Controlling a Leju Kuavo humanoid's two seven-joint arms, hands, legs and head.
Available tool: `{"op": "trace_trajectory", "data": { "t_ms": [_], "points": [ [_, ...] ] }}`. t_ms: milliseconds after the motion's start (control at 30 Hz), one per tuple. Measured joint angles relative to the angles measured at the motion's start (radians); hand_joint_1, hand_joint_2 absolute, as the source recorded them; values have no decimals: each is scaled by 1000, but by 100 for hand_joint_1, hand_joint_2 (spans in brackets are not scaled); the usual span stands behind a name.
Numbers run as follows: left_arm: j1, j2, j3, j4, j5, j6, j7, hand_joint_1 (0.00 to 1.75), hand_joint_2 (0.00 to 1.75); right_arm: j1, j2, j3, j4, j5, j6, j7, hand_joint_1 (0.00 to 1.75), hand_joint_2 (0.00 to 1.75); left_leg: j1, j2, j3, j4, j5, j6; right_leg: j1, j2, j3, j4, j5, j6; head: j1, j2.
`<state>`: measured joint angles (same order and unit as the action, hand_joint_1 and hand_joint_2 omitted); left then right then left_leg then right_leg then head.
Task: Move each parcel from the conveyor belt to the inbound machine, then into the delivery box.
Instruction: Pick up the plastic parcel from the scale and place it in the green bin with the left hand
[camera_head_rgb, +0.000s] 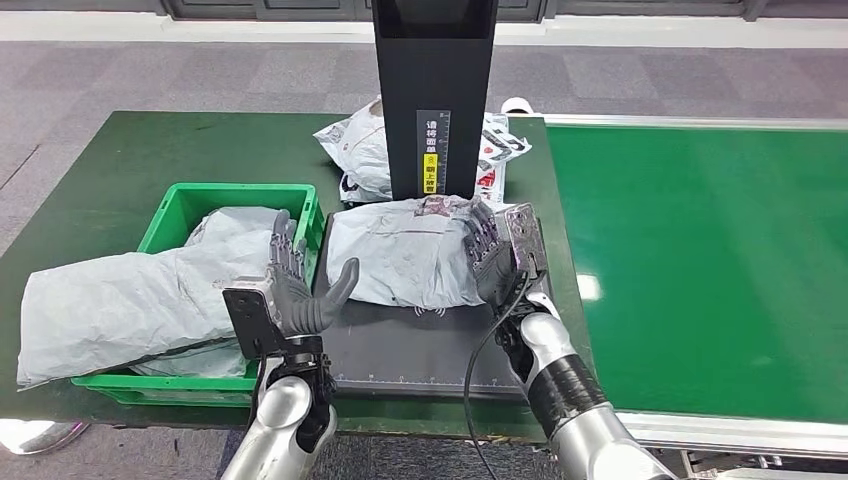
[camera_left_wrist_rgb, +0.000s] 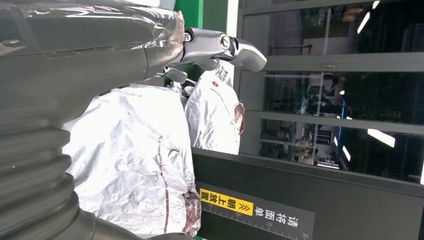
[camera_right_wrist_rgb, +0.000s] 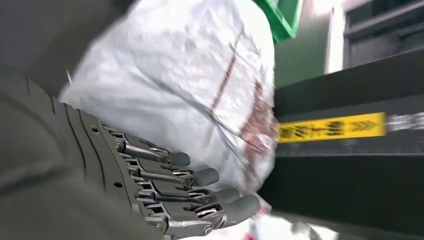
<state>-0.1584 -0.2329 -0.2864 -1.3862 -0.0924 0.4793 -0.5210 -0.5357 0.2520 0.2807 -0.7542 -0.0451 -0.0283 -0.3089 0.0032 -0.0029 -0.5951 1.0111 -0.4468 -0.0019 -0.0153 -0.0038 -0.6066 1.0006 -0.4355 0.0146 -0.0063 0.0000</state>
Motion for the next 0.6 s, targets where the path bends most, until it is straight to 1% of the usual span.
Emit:
{"op": "trace_trajectory", "data": {
  "t_ms": [67,133,233,367,600],
  "points": [
    [9,3,2,-9,-22,1,10,0,175,99,-30,6,-189,59,-9,17,0,175,0,-3,0,0,-1,0,0,-3,1,0,-1,-1,0,0],
    [17,7,6,-19,-40,-10,19,0,175,209,-57,11,-405,69,22,66,0,175,0,-4,-1,0,-2,-1,0,-4,1,0,-2,-1,0,0],
    [16,9,9,-24,-54,-20,27,0,175,309,-78,21,-607,66,44,80,0,175,0,-2,-1,0,-4,-2,0,-3,0,0,-3,-1,0,0],
    [16,8,9,-25,-56,-21,29,0,175,358,-92,25,-727,64,47,69,0,175,0,-2,0,0,-4,-2,0,-2,0,0,-4,-1,0,0],
    [16,8,9,-26,-56,-22,29,0,175,385,-103,27,-801,63,47,62,0,175,0,-2,0,0,-3,-2,0,-2,1,0,-3,-2,0,0]
  ]
}}
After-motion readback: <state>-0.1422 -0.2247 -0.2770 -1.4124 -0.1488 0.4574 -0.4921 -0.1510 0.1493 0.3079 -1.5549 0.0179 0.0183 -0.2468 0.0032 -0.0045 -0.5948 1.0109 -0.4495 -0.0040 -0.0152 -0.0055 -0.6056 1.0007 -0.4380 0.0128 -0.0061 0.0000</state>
